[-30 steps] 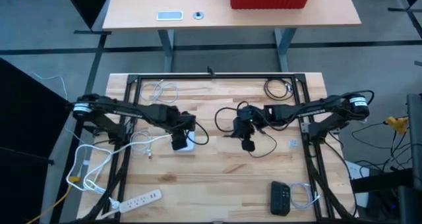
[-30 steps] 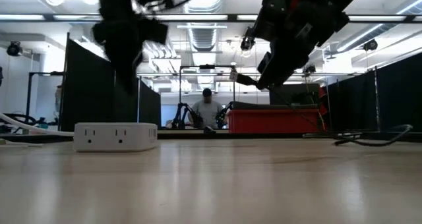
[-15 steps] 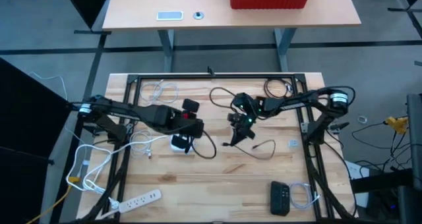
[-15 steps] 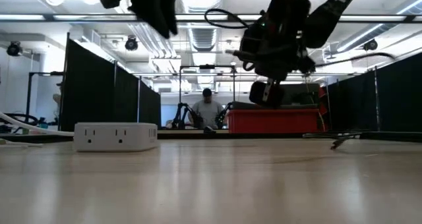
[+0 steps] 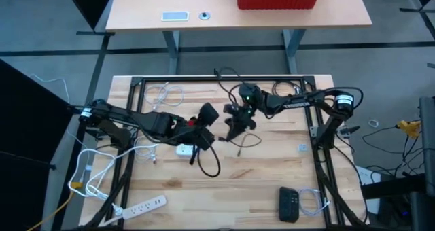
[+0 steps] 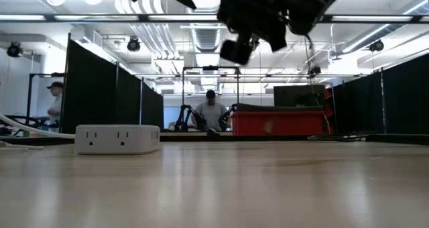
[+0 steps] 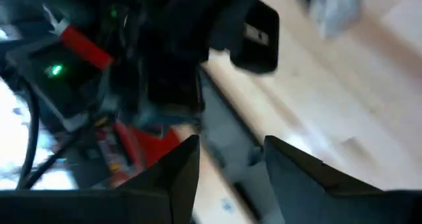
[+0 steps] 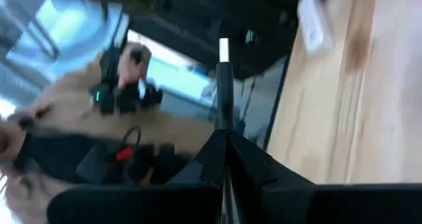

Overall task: Insert USB
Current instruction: Insert the bottom black USB cable into the top white outlet extension

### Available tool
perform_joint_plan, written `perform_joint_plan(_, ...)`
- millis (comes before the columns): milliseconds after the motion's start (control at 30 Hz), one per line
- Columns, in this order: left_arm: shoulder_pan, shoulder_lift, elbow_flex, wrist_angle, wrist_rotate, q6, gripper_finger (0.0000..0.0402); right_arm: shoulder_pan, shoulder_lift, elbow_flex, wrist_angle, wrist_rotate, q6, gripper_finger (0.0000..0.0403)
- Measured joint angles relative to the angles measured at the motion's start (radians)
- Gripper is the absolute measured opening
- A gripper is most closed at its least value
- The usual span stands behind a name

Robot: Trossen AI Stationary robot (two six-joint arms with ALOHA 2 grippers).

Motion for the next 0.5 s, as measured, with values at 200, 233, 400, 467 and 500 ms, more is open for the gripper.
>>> perform_joint_plan(200,0.006,-0.022,0.0,0.004,-0.26,0.039,0.0153,-0.006,-0.001,0.133,0.018,0.089,0.189,0.0)
perform_joint_plan(233,0.008,-0.035,0.0,-0.003,-0.287,0.041,0.0149,-0.009,-0.003,0.153,0.02,0.09,0.202,0.0)
perform_joint_plan(400,0.001,-0.125,0.0,0.013,-0.312,0.038,0.0123,-0.052,-0.008,0.232,0.017,0.109,0.249,0.0)
perform_joint_plan(467,-0.002,-0.158,0.0,0.026,-0.312,0.04,0.0112,-0.07,-0.009,0.263,0.017,0.131,0.266,0.0)
perform_joint_plan(500,-0.001,-0.172,0.0,0.043,-0.312,0.046,0.0108,-0.079,-0.01,0.277,0.018,0.145,0.272,0.0)
